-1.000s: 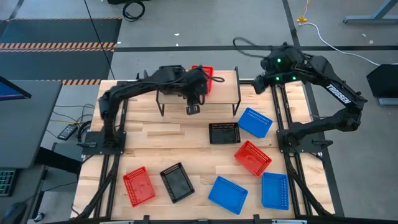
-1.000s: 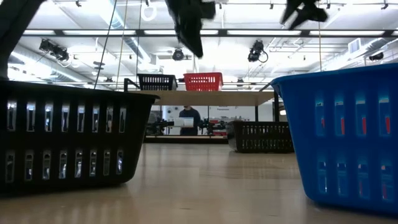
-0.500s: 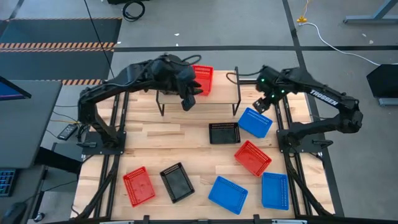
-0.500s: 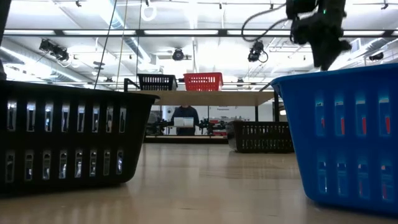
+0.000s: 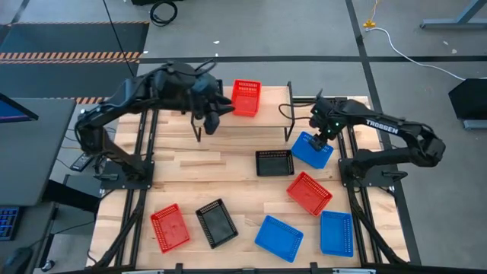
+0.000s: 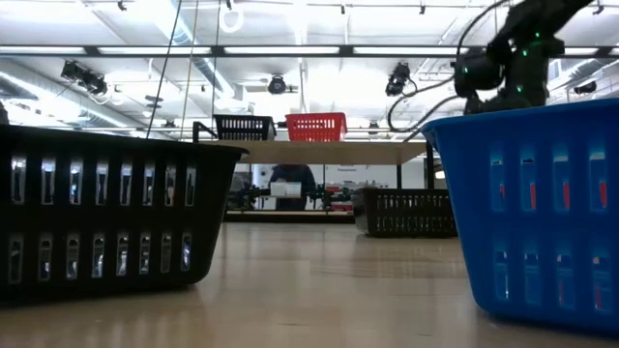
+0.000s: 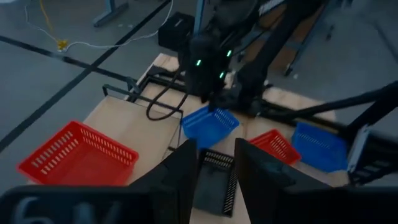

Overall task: Stack baskets on shelf by color
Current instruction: Put the top blue bin on the shelf

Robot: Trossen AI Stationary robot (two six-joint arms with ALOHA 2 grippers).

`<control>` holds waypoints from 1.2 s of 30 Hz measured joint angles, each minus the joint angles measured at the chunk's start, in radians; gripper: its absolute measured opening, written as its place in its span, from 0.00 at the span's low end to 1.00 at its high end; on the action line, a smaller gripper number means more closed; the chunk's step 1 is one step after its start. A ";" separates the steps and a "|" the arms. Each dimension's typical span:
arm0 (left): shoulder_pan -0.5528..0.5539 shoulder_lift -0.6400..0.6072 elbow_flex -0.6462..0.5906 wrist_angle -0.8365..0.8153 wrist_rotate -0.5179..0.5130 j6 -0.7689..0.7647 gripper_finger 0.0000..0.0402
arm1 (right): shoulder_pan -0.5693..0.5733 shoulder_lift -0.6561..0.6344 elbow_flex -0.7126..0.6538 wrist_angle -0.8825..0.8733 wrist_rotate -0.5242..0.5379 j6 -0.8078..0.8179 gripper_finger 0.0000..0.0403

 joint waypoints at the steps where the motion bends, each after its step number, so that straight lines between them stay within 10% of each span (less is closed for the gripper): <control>1: -0.006 -0.010 0.000 0.000 -0.001 -0.018 0.29 | -0.011 0.000 -0.015 0.015 0.002 -0.013 0.50; 21: -0.182 -0.031 0.000 0.012 -0.176 -0.170 0.29 | -0.111 0.199 -0.031 0.078 -0.036 -0.074 0.41; 30: -0.202 -0.031 0.000 -0.002 -0.185 -0.170 0.29 | -0.111 0.171 -0.001 0.008 -0.048 -0.076 0.06; 36: -0.202 -0.031 0.000 -0.017 -0.202 -0.146 0.29 | -0.110 0.129 0.085 -0.143 -0.065 -0.127 0.09</control>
